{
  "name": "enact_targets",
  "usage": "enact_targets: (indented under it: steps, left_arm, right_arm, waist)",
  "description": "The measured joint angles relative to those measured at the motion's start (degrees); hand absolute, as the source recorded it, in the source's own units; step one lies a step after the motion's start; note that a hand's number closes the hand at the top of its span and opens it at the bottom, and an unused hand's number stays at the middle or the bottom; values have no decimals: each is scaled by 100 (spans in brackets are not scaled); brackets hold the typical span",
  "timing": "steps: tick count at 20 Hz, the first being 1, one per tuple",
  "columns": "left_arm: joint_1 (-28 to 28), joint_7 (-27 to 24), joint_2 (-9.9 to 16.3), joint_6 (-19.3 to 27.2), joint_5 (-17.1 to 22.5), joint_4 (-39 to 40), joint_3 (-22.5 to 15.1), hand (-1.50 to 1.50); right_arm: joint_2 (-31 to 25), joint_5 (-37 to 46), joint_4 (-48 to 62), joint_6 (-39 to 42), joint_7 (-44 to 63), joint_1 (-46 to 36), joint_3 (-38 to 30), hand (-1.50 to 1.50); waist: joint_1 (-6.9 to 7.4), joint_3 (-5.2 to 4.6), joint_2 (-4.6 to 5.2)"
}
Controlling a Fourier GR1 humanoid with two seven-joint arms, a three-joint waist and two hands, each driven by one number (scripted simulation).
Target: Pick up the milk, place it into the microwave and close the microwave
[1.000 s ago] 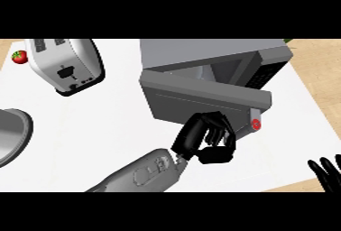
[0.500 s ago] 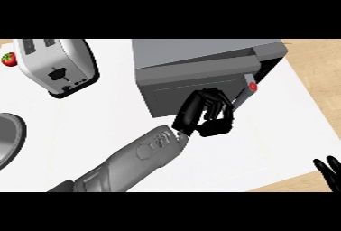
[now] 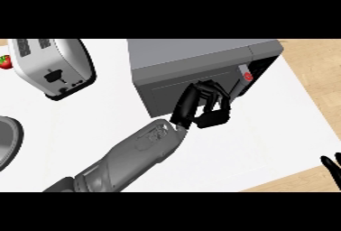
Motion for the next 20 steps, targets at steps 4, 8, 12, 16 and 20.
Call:
enact_targets:
  steps: [4,8,12,16,20]
  left_arm:
    - [31,-123,1,31,292,-27,52,150]
    - [23,-257,-3,39,503,-28,44,150]
    - [4,-461,-4,114,620,1,-22,150]
    - [4,-666,-3,181,752,6,-53,150]
    - [11,-858,-3,256,862,23,-76,150]
  right_arm:
    - [-39,-132,-42,-13,56,-41,-40,-150]
    - [-73,-258,-67,-20,88,-120,-80,-150]
    - [-140,-354,-110,9,139,-190,-91,-150]
    - [-213,-459,-179,96,177,-256,-55,-150]
    - [-268,-567,-236,152,222,-280,-24,-150]
  waist:
    - [-50,3,-1]
    - [-54,8,10]
    - [-61,10,27]
    - [-78,10,49]
    - [-109,10,59]
